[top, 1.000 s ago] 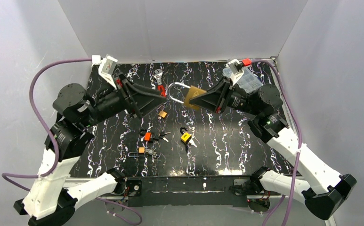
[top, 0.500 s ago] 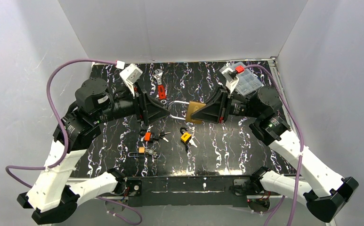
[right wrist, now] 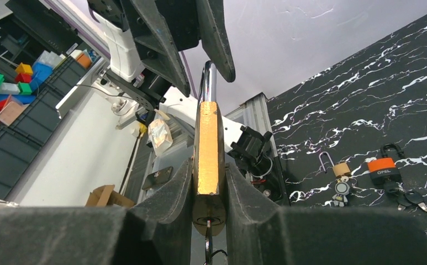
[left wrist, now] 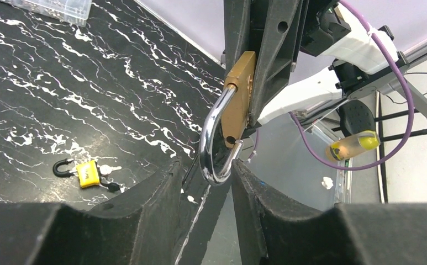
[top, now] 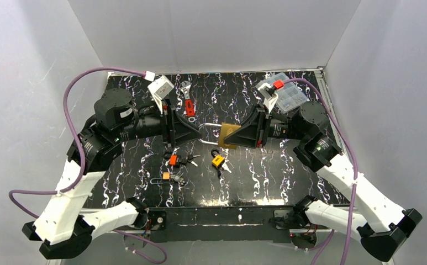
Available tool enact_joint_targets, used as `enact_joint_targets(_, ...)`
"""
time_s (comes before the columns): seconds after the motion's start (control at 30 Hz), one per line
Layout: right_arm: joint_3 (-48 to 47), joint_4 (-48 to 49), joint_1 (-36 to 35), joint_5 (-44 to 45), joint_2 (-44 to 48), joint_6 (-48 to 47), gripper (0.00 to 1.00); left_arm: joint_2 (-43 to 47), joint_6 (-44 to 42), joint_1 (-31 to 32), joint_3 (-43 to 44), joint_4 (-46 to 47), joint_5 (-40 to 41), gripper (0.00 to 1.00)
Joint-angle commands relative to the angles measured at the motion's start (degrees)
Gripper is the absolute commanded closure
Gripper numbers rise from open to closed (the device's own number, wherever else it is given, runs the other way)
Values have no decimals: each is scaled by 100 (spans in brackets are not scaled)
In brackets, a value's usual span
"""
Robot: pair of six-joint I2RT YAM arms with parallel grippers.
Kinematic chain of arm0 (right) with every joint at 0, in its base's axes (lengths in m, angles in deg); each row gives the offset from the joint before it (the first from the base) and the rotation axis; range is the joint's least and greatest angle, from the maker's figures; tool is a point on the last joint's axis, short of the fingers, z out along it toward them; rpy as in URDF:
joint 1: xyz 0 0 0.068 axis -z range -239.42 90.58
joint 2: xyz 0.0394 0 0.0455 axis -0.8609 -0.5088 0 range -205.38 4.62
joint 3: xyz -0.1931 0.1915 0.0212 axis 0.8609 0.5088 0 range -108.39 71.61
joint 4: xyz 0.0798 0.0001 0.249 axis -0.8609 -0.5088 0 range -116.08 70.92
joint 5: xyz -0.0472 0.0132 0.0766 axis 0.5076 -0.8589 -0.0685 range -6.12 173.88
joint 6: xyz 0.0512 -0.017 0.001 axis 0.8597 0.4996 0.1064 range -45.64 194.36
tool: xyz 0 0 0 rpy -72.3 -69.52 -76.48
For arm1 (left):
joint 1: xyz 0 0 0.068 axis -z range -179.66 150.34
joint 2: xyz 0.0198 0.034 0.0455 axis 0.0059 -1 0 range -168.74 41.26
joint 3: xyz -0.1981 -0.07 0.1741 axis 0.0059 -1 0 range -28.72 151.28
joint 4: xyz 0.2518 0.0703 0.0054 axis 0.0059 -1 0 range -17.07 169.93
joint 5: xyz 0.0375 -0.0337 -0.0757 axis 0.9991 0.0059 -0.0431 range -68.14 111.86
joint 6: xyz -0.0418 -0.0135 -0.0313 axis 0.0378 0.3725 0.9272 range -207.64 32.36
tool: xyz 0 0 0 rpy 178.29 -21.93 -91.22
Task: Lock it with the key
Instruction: Lock the lock.
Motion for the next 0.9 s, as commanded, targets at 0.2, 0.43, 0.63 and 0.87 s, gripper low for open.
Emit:
enact_joint_targets(0.2, -403, 421, -71, -43, 243, -147, 99, -131, 154, 20, 26, 111, -263, 75)
enact_joint_targets(0.43, -394, 570, -119, -205, 213, -5, 99, -253, 99, 18, -110, 87, -192, 92)
enact_joint_targets(0.63, -461, 900, -126, -398, 127, 387, 99, -225, -71, 20, -259, 102, 70, 100)
enact_joint_targets(0.87, -488, 808, -181, -203, 32, 402, 99, -179, -2, 30, -390, 314, 85, 100)
